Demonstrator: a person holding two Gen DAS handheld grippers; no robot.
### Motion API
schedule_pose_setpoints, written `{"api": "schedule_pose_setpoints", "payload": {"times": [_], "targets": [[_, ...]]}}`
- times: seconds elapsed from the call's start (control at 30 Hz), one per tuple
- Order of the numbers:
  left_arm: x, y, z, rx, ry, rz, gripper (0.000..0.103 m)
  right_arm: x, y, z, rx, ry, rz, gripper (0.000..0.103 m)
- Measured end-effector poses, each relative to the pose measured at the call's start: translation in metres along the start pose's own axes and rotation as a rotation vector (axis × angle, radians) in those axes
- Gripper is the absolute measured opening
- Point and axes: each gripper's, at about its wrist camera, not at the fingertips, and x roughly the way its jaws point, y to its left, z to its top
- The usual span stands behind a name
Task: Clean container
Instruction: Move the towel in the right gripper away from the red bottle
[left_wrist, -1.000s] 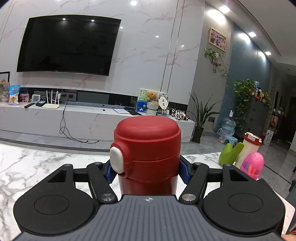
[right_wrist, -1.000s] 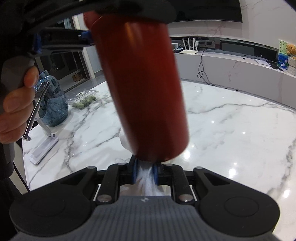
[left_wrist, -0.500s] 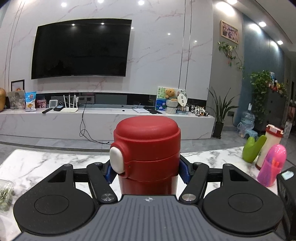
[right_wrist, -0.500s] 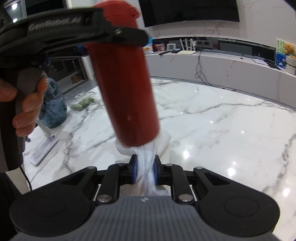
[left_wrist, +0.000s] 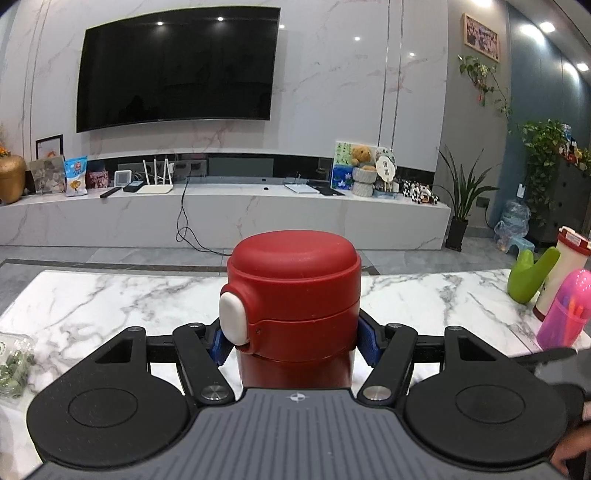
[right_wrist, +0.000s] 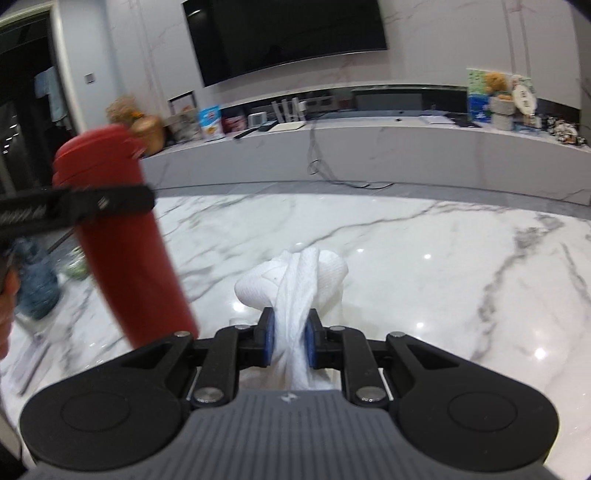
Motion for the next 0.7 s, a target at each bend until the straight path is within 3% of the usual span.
{"api": "schedule_pose_setpoints", "payload": {"times": [0.37,0.7], "targets": [[0.023,-0.002,-0.005,-0.010,0.025,-0.004,0.062,0.017,-0.018,0.000,0.012,-0.025,-0.123,0.019],[0.035,-0.012,-0.009,0.013,0.005,-0.016,0.062,0.032,-0.029,-0.005,-0.004,0.000,-0.167,0.021]]}}
